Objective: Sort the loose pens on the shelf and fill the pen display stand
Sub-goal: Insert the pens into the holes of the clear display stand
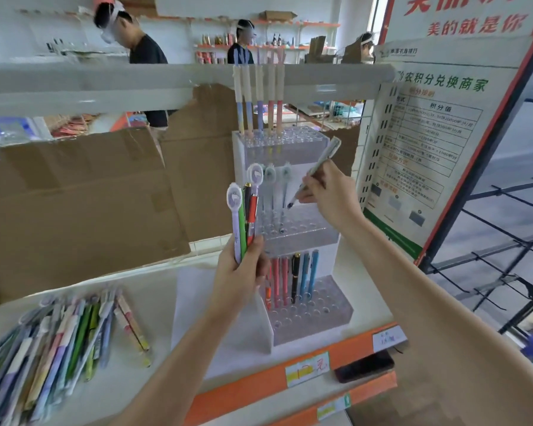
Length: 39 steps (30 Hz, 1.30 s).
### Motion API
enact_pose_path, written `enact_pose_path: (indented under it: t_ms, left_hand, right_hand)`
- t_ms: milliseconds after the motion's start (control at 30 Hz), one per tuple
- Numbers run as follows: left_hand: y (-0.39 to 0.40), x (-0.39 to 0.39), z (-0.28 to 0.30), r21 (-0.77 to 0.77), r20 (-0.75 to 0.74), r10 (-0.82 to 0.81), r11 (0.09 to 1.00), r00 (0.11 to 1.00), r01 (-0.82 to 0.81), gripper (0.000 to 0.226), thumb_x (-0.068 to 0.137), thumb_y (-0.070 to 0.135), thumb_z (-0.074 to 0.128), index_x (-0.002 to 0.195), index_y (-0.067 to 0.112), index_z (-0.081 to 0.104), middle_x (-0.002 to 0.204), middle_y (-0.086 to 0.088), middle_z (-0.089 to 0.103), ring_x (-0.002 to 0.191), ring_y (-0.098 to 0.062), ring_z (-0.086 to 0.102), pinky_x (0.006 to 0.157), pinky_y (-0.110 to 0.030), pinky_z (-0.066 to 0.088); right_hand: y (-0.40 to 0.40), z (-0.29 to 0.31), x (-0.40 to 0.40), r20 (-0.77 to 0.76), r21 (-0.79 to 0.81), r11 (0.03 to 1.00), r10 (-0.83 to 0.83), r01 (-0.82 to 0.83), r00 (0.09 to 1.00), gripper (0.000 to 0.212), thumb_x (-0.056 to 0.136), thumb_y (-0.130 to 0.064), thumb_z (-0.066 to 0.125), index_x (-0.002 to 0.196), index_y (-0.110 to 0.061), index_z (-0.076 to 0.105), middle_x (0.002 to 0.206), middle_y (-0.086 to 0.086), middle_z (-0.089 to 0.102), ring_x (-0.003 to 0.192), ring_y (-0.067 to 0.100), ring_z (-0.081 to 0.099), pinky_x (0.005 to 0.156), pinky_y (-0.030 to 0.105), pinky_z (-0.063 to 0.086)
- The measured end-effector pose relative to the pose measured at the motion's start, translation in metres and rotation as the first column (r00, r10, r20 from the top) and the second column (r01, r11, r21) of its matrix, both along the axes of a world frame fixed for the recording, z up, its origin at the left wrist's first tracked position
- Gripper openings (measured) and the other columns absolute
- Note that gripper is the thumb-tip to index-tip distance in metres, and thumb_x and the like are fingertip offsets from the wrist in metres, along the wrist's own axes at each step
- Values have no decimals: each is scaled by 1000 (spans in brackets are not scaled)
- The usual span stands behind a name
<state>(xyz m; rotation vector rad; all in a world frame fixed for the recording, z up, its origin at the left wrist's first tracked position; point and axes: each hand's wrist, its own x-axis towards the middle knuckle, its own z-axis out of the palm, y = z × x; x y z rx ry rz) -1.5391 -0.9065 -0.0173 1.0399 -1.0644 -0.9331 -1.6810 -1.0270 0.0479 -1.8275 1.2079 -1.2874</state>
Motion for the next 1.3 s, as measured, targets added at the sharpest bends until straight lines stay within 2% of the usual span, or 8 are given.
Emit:
enact_pose_path:
  t_ms: [100,300,467,633,900,1033,1133,1300]
  left_hand:
    - [3,3,3,-9,13,1,1000,1000,-1,18,98,14,44,83,6,38,51,-2,39,37,-6,30,36,-13,26]
    - [7,10,3,-9,27,-43,999,999,44,24,99,13,42,76,7,36,51,-2,36,36,-4,29,37,-12,25]
    - [7,12,1,-13,53,-63,998,997,64,25,98,14,43,75,7,36,52,-2,37,37,-5,30,37,-13,25]
    - [6,14,-2,2,71,-63,998,995,63,24,98,18,45,77,7,39,54,-1,39,38,-4,32,37,-13,26]
    - [7,15,-8,-20,121,-77,997,990,80,26,98,21,46,79,3,43,54,-3,43,39,-12,32,37,-17,26]
    - [7,13,-8,-34,53,-109,993,993,111,25,98,17,46,78,2,46,53,-1,49,37,-11,34,37,-15,26]
    - [7,7,-10,-18,32,-136,990,990,136,19,97,12,47,80,5,50,52,2,56,35,-9,36,36,-15,28]
    - [9,-7,-16,-9,180,-151,988,972,156,11,95,9,50,85,11,53,63,-4,67,35,-12,45,38,-15,33]
  right_hand:
    - [-10,3,9,-122,25,999,-30,33,992,9,96,-5,45,90,-10,48,83,5,65,56,2,64,53,16,54]
    - [-5,16,16,-360,-75,996,-66,42,930,8,96,-12,47,96,-4,51,86,14,64,66,18,68,67,39,58]
    - [-4,15,16,-475,-67,997,-60,32,878,11,95,-11,46,84,-10,47,82,13,63,68,23,69,58,33,56]
    - [-7,-4,15,-628,13,999,-21,37,778,18,94,-18,56,92,-2,62,86,14,63,75,27,60,65,29,45]
    - [0,-12,9,-541,6,995,-84,104,837,19,92,-19,58,101,-4,65,101,12,67,89,23,60,77,30,48]
    - [34,-18,2,-326,68,996,80,-61,942,11,90,-17,60,90,-18,71,81,-7,70,61,-3,56,58,8,42]
    - [63,-22,-2,-92,245,912,360,-329,929,14,89,-19,61,84,-28,70,71,-10,67,59,1,56,59,14,44]
    - [76,-33,-13,-72,147,958,258,-246,963,15,87,-16,64,72,-13,65,59,-6,63,57,13,57,62,30,48]
